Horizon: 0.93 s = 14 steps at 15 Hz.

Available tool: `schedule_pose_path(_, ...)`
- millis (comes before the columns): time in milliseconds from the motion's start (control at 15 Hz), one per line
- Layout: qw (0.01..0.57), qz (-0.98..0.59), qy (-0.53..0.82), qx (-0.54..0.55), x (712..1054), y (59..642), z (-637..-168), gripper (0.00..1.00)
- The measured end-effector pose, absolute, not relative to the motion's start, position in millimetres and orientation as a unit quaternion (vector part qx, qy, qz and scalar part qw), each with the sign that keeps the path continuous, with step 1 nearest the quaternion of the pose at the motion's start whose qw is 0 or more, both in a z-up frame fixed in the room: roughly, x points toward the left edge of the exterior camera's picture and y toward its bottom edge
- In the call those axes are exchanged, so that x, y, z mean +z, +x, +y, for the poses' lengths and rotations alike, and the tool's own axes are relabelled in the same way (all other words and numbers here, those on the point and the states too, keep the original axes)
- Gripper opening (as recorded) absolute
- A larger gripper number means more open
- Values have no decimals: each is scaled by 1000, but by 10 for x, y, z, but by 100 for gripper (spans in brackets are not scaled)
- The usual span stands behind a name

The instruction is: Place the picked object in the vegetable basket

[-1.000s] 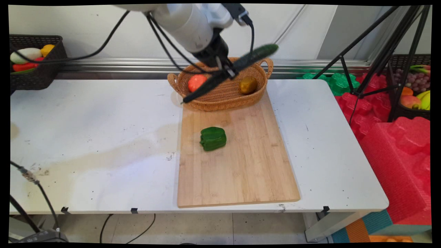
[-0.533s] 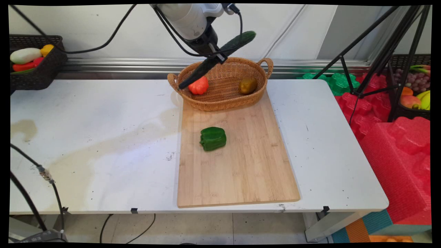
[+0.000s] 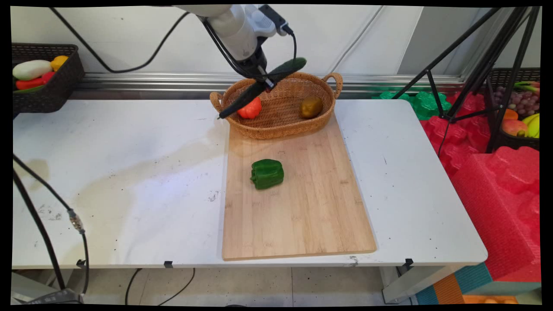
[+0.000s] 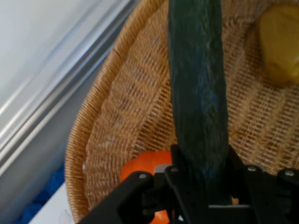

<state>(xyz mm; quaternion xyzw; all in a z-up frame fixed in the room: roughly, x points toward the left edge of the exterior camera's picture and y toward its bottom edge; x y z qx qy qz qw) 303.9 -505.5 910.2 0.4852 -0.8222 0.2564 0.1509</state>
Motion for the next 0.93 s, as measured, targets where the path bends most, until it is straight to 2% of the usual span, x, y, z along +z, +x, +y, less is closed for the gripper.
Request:
schedule_pose_path(533,129,-829,496,223,8785,3018,-5258,0)
schedule_pose_path(600,128,-830,496,222,8776,3009,-5272,100)
schedule_pose_path(933,128,-833,490,224,8804,2954,-5304,100)
